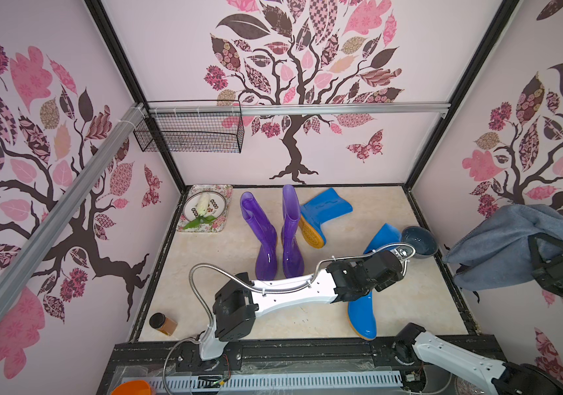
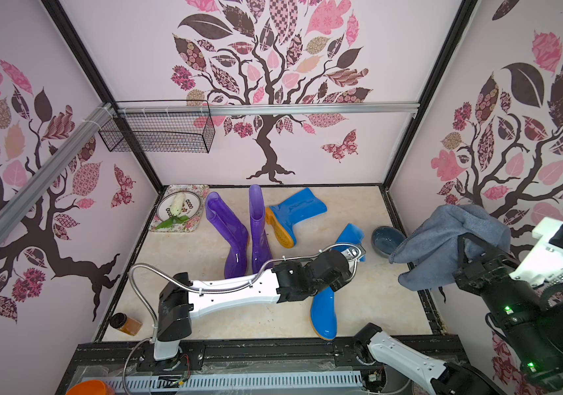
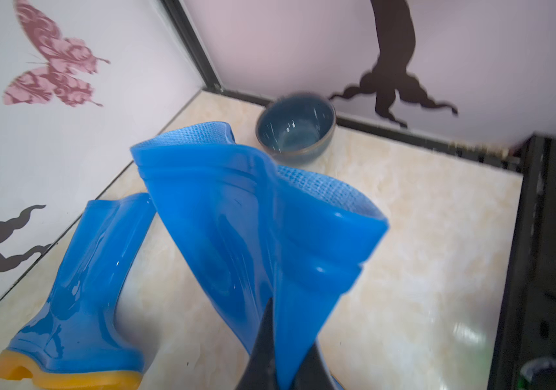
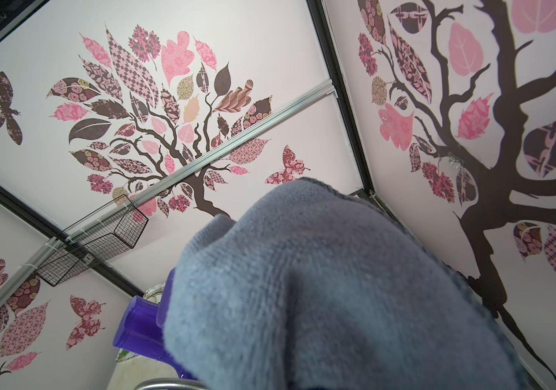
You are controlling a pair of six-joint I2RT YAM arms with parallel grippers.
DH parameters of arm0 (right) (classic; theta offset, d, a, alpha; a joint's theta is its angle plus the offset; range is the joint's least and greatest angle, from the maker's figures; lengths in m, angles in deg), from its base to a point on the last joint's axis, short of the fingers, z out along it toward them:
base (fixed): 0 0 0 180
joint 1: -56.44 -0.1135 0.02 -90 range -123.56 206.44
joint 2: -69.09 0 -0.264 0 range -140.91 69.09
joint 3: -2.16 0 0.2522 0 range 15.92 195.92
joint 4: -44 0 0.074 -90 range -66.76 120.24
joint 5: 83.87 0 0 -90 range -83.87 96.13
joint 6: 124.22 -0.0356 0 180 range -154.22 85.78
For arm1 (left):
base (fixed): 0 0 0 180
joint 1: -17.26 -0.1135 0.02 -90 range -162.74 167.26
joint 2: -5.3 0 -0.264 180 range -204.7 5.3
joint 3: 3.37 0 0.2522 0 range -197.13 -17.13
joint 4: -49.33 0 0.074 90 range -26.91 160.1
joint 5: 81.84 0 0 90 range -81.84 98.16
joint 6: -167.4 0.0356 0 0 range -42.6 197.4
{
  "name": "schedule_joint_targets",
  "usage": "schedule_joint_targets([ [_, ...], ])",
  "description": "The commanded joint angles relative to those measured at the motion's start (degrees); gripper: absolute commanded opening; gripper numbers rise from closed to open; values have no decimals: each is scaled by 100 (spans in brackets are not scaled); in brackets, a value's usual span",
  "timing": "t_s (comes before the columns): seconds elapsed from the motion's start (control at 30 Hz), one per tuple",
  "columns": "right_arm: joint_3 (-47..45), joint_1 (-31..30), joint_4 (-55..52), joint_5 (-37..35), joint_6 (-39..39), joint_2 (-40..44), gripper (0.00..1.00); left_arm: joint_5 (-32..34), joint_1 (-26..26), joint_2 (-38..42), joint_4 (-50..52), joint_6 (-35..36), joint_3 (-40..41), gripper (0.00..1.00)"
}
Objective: Wipe the rubber boots with a cloth
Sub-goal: Adjust the rubber boot at the center of the board.
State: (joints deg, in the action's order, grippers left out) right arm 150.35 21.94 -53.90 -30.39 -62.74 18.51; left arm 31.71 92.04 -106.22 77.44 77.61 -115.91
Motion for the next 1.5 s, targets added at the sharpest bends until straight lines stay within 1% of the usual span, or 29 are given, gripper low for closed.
schedule_joint_targets([
  [0.0,443,-48,270,-231,111,553,0,301,-6,524,-1968,-510,616,0],
  [0.03,394,-47,303,-240,140,557,0,420,-9,517,-2191,-573,731,0],
  [0.1,247,-48,334,-184,127,554,0,565,-50,459,-2272,-857,889,0],
  [0.2,-123,-43,329,-24,59,577,0,731,-218,469,-2650,-1652,1472,0],
  [0.3,-554,-43,379,53,-22,660,0,887,-372,491,-2712,-2319,1967,0],
  [0.37,-770,-48,497,69,-36,770,0,835,-369,483,-2703,-2447,2081,0],
  [0.43,-791,-44,555,36,-35,814,0,794,-323,454,-2628,-2512,2017,0],
  [0.5,-717,-45,565,-7,-29,798,0,722,-258,386,-2556,-2497,1831,0],
  [0.63,-426,-43,513,-157,21,712,0,803,-23,93,-2123,-2358,1091,0],
  [0.77,-67,-48,511,-409,160,641,0,1109,297,-244,-2053,-2332,305,0],
  [0.83,12,-43,529,-474,264,614,0,1161,368,-434,-2069,-2341,-90,0],
  [0.93,-42,-56,539,-544,275,631,0,1456,388,-787,-2076,-2496,-691,0],
  [1.03,-88,-57,572,-594,280,621,0,1855,364,-1055,-2169,-2899,-1071,0],
  [1.1,-79,-57,599,-543,319,567,0,1911,294,-1140,-2134,-3477,-1176,0],
  [1.17,-88,-53,601,-477,318,510,0,2132,275,-1170,-2142,-3942,-1196,0],
  [1.27,-160,-55,583,-436,303,476,0,2203,192,-1138,-2134,-4541,-1032,0],
  [1.37,-450,-55,587,-393,269,523,0,2127,23,-966,-2322,-5142,-184,0],
  [1.43,-994,-56,683,-250,156,658,0,2078,-131,-859,-2322,-5514,422,0],
  [1.47,-1317,-57,768,-122,158,733,0,2087,-169,-824,-2536,-5558,698,0],
])
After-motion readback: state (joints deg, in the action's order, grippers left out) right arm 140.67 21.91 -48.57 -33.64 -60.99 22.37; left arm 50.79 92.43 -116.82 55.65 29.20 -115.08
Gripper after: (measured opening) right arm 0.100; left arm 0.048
